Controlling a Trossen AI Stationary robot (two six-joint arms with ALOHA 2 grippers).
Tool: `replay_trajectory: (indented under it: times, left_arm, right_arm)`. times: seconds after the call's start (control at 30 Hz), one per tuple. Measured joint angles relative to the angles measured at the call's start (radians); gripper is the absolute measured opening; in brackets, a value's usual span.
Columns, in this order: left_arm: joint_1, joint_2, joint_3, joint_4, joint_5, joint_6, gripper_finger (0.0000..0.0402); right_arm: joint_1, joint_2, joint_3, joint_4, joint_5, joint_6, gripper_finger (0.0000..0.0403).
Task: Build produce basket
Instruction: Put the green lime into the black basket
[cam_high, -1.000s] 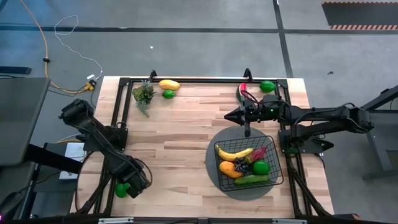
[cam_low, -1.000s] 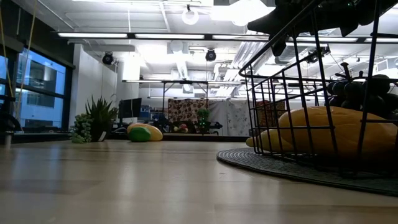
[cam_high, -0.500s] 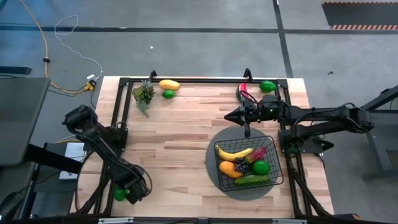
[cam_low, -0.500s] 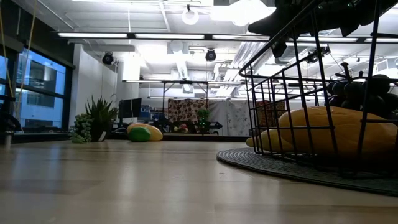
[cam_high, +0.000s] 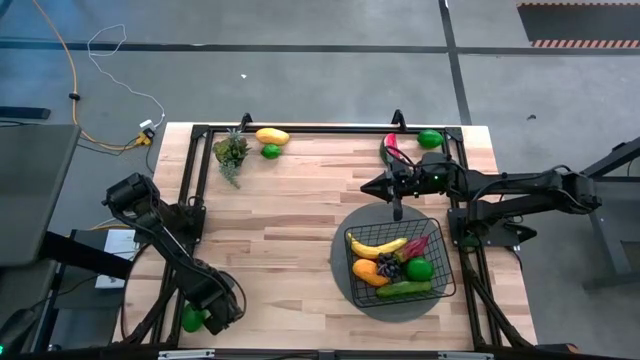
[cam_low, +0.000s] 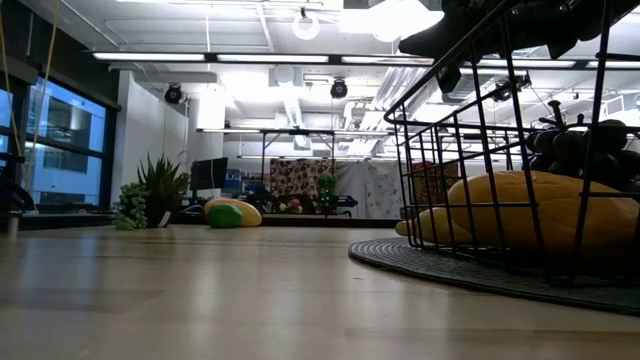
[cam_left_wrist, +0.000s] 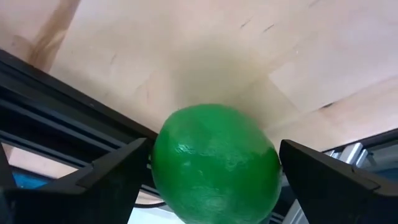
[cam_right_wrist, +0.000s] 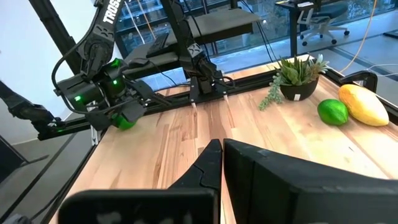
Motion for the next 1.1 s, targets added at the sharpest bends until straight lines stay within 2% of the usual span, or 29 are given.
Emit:
replay_trajectory:
  times: [0.53,0.87,1.1]
  left_arm:
    - [0.001,0.000,0.000,-0.002,0.037,0.070,0.0350]
    - [0.002,-0.001,0.000,-0.003,0.037,0.081,0.0295]
    - [0.002,-0.001,0.000,-0.002,0.039,0.100,0.0291]
  right_arm:
    - [0.000,0.000,0.000,-0.010,0.001,0.000,0.0000]
    - [0.000,0.000,0.000,-0.010,0.001,0.000,0.0000]
    - [0.000,0.000,0.000,-0.010,0.002,0.000,0.0000]
